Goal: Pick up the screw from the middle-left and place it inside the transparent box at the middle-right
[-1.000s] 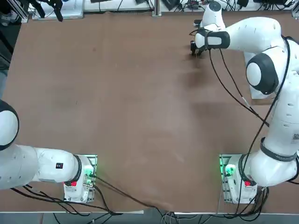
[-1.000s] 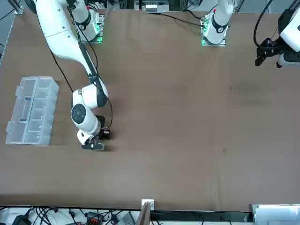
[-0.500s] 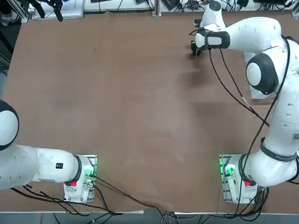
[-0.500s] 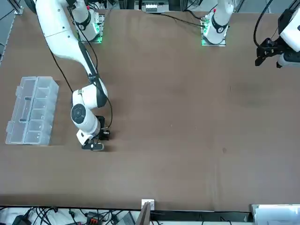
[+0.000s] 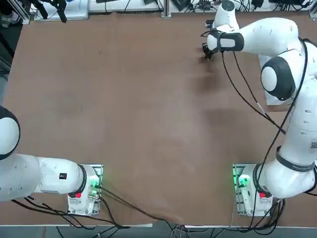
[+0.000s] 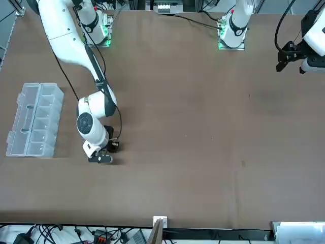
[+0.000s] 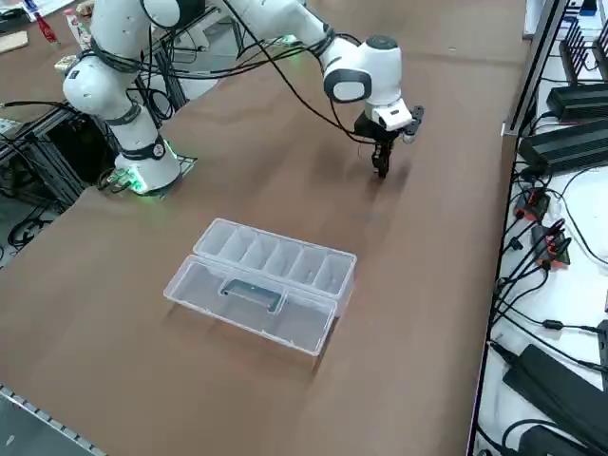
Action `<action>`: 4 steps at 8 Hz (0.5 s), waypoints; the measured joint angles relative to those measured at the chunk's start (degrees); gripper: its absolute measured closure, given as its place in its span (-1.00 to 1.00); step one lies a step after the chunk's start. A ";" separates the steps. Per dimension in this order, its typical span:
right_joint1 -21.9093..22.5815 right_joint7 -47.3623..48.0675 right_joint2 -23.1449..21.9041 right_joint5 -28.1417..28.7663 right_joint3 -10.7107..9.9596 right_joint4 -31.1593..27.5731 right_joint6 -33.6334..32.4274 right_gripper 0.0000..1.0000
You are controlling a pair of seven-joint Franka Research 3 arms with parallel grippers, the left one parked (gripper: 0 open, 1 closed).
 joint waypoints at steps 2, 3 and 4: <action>0.01 0.33 -0.01 -0.02 -0.06 0.04 -0.11 0.85; 0.02 1.18 0.00 -0.03 -0.07 0.07 -0.11 0.85; 0.02 1.76 0.00 -0.03 -0.08 0.09 -0.11 0.85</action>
